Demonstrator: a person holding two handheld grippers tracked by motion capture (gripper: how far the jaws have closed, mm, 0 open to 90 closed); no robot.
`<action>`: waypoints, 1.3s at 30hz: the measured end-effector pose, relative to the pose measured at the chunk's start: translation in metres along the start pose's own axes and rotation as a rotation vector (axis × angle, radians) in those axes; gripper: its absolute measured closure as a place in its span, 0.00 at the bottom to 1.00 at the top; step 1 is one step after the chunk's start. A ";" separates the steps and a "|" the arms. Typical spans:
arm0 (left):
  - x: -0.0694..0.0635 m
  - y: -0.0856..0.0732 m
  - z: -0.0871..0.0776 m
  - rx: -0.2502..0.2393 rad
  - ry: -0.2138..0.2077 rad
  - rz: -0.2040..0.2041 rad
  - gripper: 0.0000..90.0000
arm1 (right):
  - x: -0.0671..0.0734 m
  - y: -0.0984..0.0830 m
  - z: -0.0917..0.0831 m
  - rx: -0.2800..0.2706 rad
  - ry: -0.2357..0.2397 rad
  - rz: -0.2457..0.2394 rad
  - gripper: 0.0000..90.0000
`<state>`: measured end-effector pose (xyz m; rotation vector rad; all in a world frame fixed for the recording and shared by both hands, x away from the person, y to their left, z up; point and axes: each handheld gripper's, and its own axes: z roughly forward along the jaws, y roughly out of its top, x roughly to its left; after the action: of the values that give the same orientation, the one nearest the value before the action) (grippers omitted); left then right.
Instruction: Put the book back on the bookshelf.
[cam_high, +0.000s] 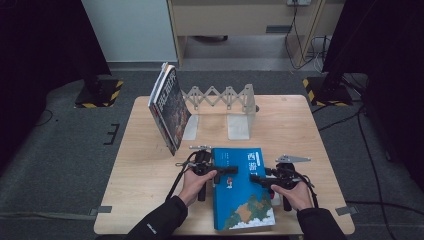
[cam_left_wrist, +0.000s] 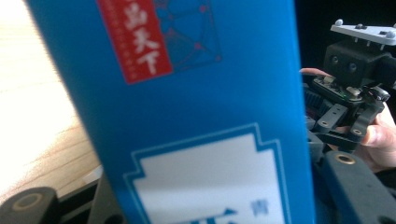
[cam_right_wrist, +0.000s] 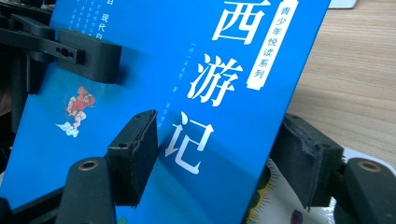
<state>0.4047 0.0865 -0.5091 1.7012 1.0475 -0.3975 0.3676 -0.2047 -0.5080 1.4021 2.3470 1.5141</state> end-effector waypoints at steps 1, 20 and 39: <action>0.000 0.000 0.000 0.003 0.005 -0.016 0.50 | 0.000 0.000 0.000 0.003 0.001 -0.005 0.37; -0.017 0.015 -0.024 -0.048 -0.002 0.021 0.67 | 0.003 -0.001 0.000 -0.044 0.059 0.043 0.31; -0.024 0.014 -0.025 -0.086 0.010 0.090 0.65 | 0.006 0.004 -0.001 -0.037 0.117 0.035 0.42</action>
<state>0.3971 0.0969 -0.4738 1.6678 0.9781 -0.2826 0.3665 -0.2012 -0.5019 1.3897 2.3571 1.6843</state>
